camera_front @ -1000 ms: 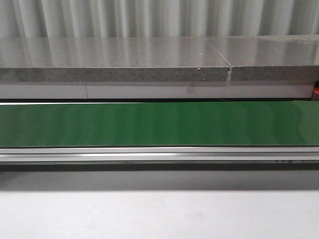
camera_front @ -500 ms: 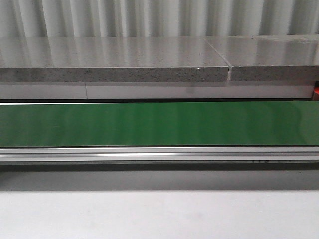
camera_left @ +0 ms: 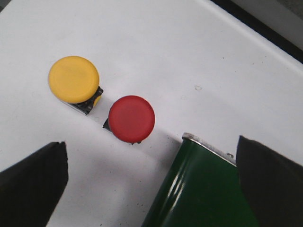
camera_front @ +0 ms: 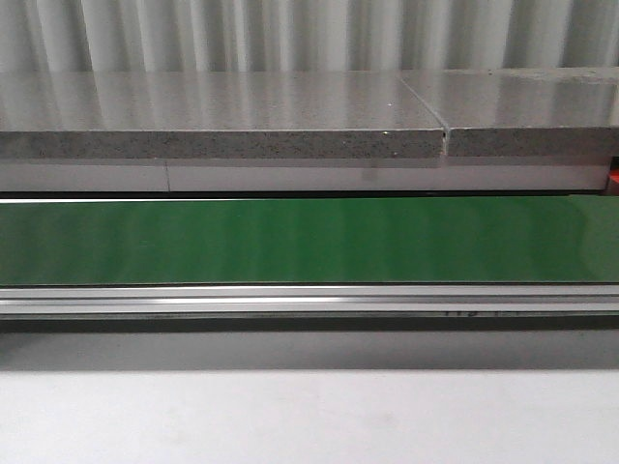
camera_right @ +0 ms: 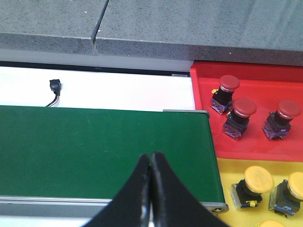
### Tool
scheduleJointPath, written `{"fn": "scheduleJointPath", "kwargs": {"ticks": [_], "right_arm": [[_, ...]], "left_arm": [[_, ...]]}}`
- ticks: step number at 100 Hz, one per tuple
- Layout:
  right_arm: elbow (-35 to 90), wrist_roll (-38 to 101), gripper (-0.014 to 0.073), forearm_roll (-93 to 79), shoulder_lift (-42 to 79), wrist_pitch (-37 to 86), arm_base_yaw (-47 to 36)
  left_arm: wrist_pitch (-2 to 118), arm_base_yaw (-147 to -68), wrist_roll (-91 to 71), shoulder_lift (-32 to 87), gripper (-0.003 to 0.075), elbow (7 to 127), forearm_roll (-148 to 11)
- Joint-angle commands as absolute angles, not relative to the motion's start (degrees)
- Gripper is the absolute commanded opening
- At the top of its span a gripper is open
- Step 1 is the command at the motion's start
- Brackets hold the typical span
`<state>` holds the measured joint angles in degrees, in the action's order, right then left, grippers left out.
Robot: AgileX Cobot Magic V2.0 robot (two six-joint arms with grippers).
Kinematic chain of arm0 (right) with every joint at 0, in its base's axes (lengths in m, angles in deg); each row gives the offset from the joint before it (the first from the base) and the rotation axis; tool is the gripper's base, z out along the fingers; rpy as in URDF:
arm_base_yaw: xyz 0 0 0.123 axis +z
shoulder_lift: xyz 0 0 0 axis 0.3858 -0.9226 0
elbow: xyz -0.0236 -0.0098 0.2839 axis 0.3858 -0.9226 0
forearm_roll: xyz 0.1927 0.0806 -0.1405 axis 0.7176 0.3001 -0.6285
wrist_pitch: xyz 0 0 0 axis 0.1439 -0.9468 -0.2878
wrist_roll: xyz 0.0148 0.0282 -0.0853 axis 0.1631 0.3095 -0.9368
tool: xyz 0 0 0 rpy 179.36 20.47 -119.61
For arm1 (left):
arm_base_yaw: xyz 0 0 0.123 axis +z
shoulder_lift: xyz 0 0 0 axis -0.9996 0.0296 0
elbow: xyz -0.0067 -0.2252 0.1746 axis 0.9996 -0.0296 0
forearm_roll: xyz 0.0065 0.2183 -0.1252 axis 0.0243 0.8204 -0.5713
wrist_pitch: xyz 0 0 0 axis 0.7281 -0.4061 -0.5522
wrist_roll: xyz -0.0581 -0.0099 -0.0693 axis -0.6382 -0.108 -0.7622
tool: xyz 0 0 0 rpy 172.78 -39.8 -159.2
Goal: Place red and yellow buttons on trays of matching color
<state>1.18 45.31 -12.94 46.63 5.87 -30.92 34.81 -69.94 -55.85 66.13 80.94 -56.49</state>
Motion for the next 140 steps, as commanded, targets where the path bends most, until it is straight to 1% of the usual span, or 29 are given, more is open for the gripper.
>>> {"fn": "scheduleJointPath", "kwargs": {"ticks": [1, 45, 70, 106, 113, 120, 127, 140], "right_arm": [[2.7, 44.7, -0.0068, -12.7, 46.6, 10.4, -30.8], [2.7, 44.7, -0.0068, -12.7, 46.6, 10.4, -30.8], [2.7, 44.7, -0.0068, -12.7, 46.6, 10.4, -30.8], [2.7, 44.7, -0.0068, -12.7, 46.6, 10.4, -30.8], [2.7, 44.7, -0.0068, -12.7, 46.6, 10.4, -30.8], [2.7, 44.7, -0.0068, -12.7, 46.6, 10.4, -30.8], [2.7, 44.7, -0.0068, -12.7, 46.6, 10.4, -30.8], [2.7, 44.7, -0.0068, -12.7, 46.6, 10.4, -30.8]], "left_arm": [[36.8, -69.7, -57.6, 65.7, 0.067, 84.0, -57.2], [37.9, -69.7, -62.9, 72.5, 0.067, 86.7, -56.3], [40.6, -69.7, -63.2, 75.2, 0.067, 86.8, -56.3], [40.7, -69.7, -64.1, 78.2, 0.0664, 86.8, -56.3], [40.7, -69.7, -64.1, 78.2, 0.0624, 86.8, -56.3], [40.3, -69.7, -64.1, 78.2, 0.0556, 86.8, -56.3], [39.8, -69.7, -64.1, 78.2, 0.0461, 86.8, -56.3], [38.4, -69.7, -64.1, 78.2, 0.024, 86.8, -56.3]]}}
